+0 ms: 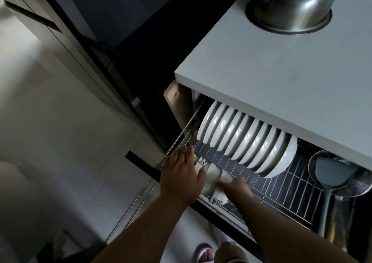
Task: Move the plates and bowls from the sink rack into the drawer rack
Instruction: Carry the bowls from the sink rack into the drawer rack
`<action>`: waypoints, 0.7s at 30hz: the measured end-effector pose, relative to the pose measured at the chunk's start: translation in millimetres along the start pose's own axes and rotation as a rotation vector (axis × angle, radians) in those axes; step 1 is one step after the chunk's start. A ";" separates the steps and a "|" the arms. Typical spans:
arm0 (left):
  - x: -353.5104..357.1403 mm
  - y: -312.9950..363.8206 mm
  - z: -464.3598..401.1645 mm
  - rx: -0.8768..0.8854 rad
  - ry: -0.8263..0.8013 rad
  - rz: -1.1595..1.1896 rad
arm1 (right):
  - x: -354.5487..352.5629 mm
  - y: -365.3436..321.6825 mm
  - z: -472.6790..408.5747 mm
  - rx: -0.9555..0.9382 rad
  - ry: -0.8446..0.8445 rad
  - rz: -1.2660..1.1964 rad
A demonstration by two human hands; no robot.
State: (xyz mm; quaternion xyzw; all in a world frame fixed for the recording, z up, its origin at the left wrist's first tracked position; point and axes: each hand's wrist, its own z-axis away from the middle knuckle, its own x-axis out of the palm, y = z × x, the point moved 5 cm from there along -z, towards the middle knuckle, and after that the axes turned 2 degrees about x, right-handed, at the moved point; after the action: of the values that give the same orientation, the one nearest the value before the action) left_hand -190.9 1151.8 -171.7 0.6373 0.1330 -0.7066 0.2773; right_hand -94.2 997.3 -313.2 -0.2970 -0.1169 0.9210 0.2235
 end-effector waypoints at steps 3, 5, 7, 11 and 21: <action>-1.0 0.1 0.2 0.004 0.026 0.017 | 2.3 -1.2 -0.2 0.013 0.002 0.001; -3.0 0.3 0.3 0.013 0.054 0.021 | 1.8 -3.3 2.8 0.019 0.002 0.002; -4.3 1.2 0.4 0.019 0.046 0.033 | 0.9 -2.1 1.6 0.021 0.000 0.030; -6.2 2.4 1.6 0.019 -0.002 0.052 | -11.8 -5.0 9.1 -0.017 0.031 0.126; -21.1 9.3 7.7 -0.020 -0.124 0.114 | -92.4 -39.5 84.6 -0.376 0.155 0.084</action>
State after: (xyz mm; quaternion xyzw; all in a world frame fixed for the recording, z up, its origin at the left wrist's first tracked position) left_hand -191.3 1144.8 -148.5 0.5961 0.0862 -0.7263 0.3312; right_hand -64.6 980.4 -186.4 -0.4082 -0.2567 0.8658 0.1338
